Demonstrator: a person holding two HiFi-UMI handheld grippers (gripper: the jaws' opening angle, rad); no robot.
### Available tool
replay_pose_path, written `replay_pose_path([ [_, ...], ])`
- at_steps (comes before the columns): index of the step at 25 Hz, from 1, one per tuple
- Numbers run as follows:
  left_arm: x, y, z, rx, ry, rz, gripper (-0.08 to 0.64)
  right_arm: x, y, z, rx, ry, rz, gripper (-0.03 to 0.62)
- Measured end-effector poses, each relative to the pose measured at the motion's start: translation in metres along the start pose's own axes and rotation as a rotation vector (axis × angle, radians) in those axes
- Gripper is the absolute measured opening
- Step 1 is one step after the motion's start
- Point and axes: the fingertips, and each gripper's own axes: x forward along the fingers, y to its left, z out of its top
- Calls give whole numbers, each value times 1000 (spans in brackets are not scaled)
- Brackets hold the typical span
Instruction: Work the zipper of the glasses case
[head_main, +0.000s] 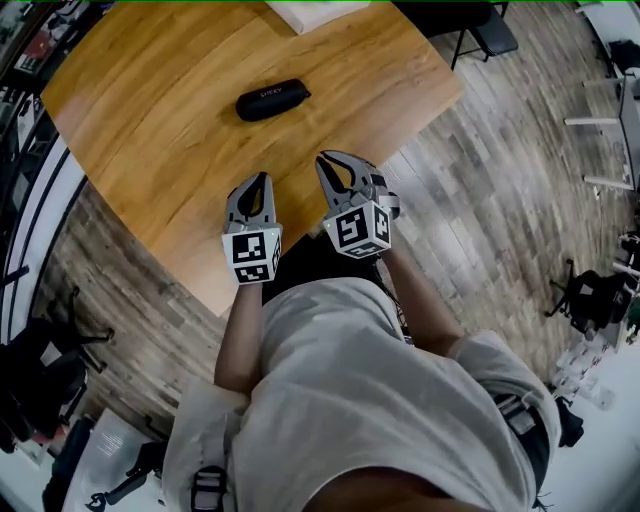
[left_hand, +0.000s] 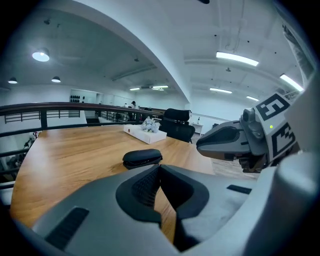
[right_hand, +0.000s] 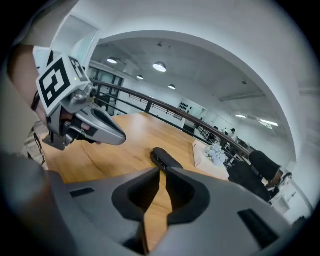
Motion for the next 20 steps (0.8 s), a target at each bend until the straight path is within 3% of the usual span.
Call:
replay_pose_path([
  [3, 6, 8, -8, -23, 24, 15, 25, 20, 2, 4, -98, 6, 17, 37],
  [6, 16, 17, -15, -38, 42, 40, 25, 43, 2, 5, -174, 26, 47, 137],
  [16, 55, 54, -32, -115, 103, 181, 25, 118, -3, -13, -516, 46, 125, 244],
  [20, 64, 63, -43, -152, 141, 235, 25, 140, -3, -17, -605, 23, 155, 277],
])
